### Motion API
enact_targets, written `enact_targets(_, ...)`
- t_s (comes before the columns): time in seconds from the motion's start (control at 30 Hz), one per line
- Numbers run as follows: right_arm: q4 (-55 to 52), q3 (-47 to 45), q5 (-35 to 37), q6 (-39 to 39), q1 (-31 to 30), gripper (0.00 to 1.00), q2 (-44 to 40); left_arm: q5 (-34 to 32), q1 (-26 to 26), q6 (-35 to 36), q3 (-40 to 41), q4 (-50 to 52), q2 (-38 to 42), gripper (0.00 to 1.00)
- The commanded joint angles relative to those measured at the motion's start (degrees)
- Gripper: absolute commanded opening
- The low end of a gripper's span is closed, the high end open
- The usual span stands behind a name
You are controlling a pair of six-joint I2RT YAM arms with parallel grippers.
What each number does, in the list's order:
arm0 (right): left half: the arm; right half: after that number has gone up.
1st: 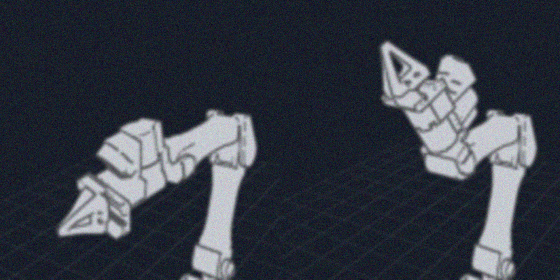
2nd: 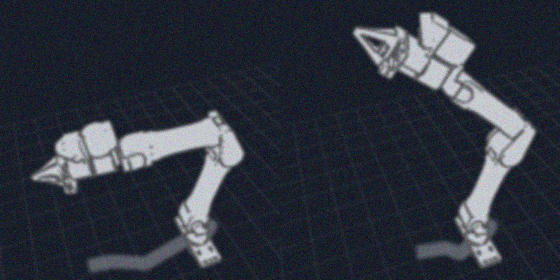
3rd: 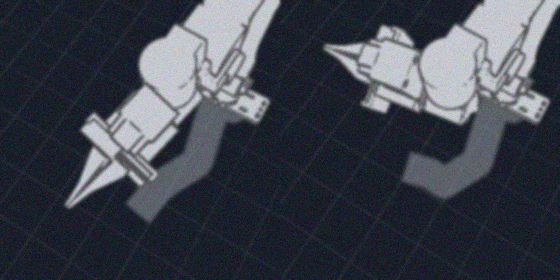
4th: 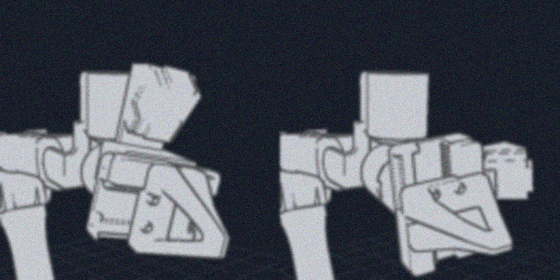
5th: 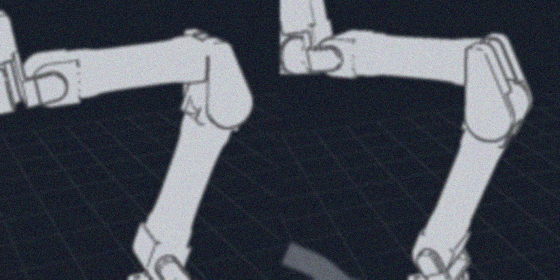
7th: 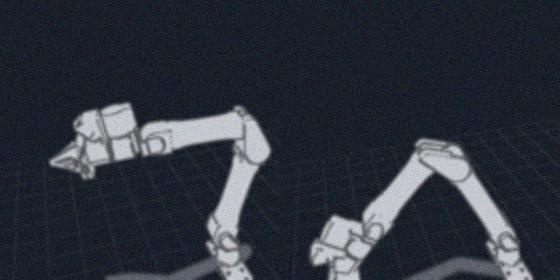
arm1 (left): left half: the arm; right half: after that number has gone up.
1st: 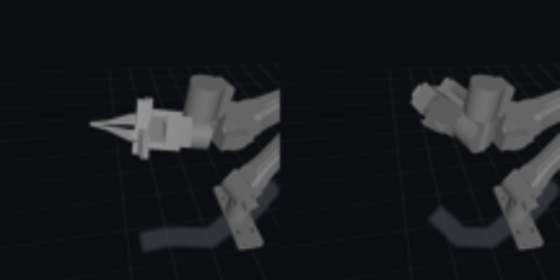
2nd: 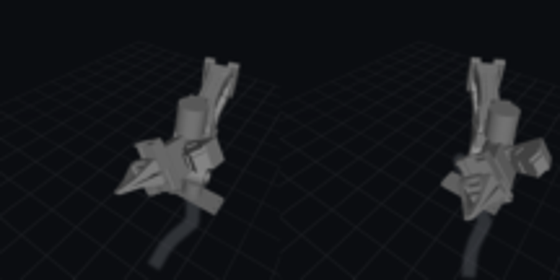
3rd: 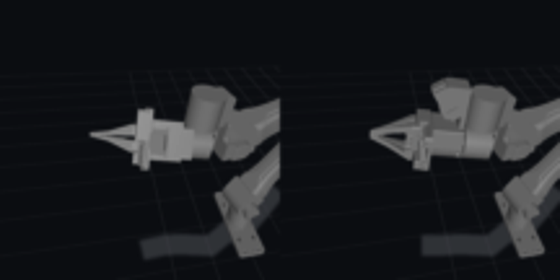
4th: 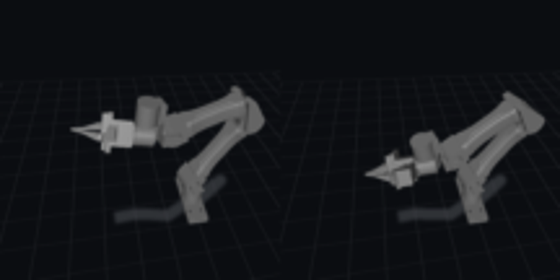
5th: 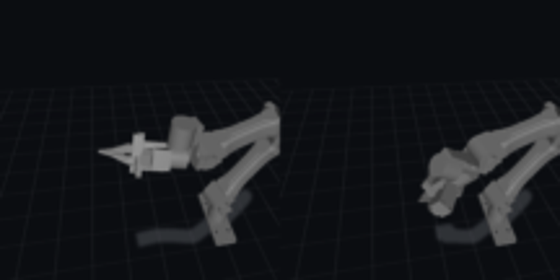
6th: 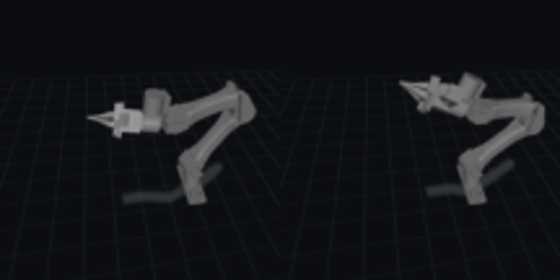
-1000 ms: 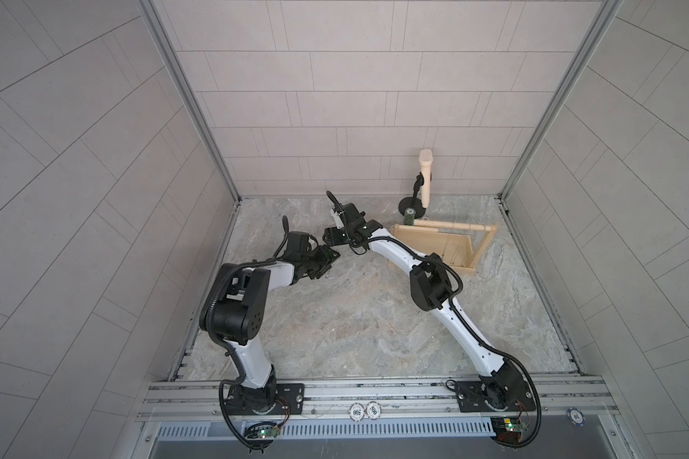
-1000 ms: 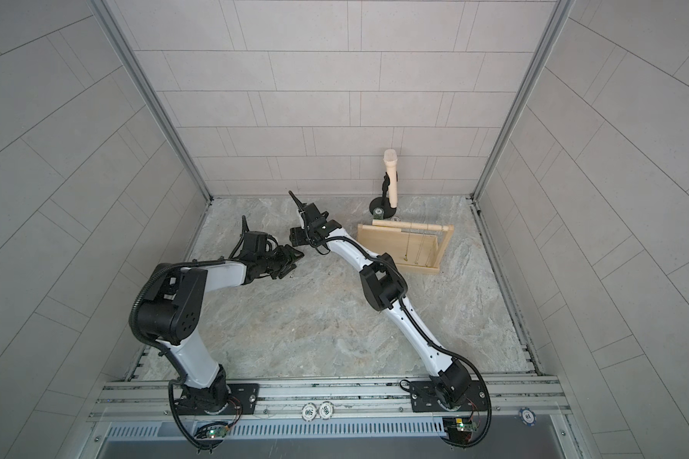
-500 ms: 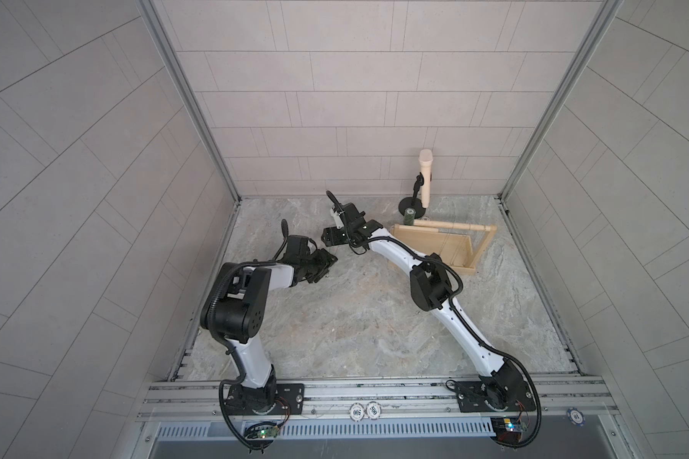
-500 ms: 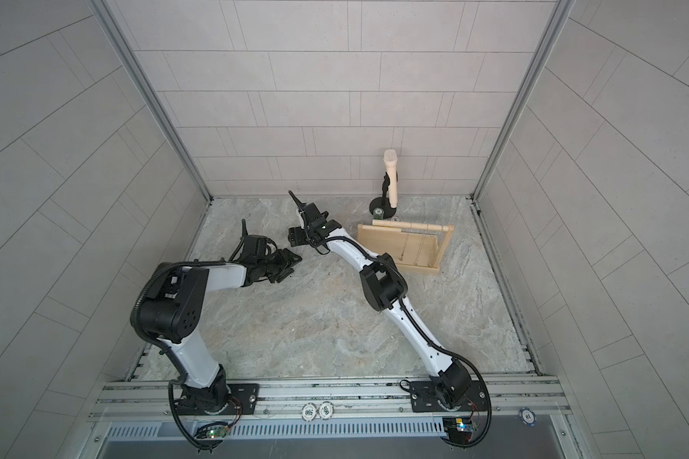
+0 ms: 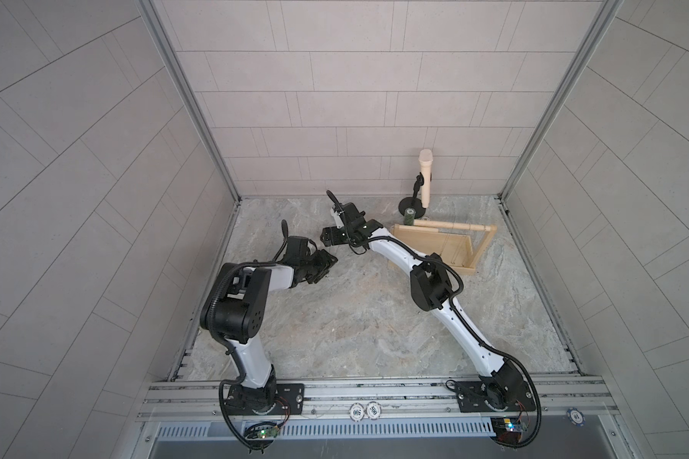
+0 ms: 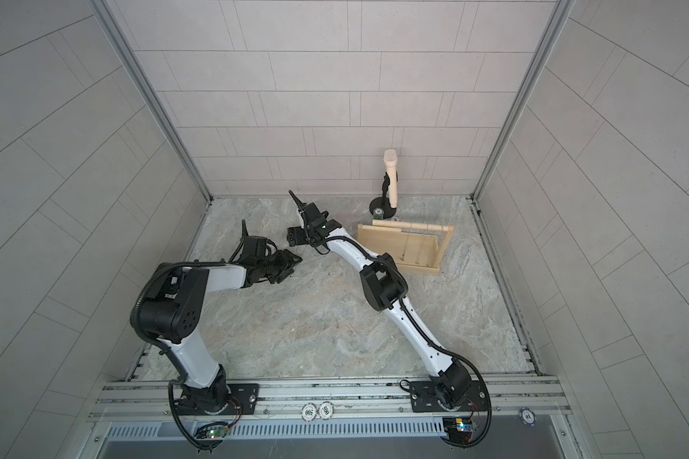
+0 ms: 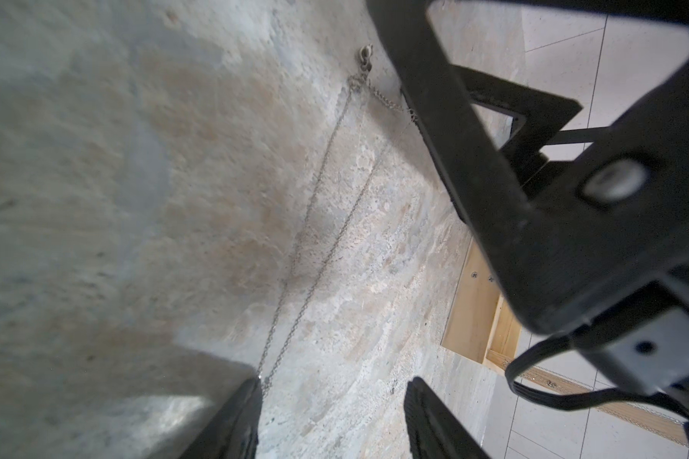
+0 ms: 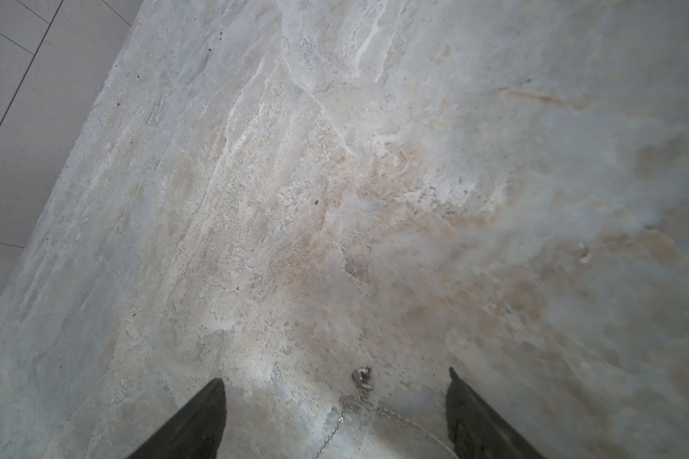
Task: Take the necklace off the jewelry display stand
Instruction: Place the necklace at the center of the board.
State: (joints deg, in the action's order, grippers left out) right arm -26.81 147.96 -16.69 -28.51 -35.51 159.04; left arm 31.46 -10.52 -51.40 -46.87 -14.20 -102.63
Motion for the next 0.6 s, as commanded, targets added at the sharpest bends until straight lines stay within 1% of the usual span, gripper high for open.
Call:
enact_targets(0.0, -4.56, 0.34, 0.36, -1.19, 0.05, 0.91, -2.85, -1.15, -0.15, 1.29, 1.74, 4.56, 0.32, 0.63)
enact_targets(0.1, -4.50, 0.32, 0.25, -1.41, 0.02, 0.93, -3.38, -1.14, -0.18, 1.38, 2.06, 4.74, 0.45, 0.63)
enact_targets(0.23, -4.15, 0.31, -0.19, -2.05, 0.02, 1.00, -3.54, -0.97, -0.11, 1.38, 2.18, 4.83, 0.25, 0.63)
enact_targets(0.57, -3.44, 0.31, -1.29, -3.65, 0.23, 1.00, -4.35, -0.38, -0.18, 1.56, 2.30, 5.01, -0.82, 0.63)
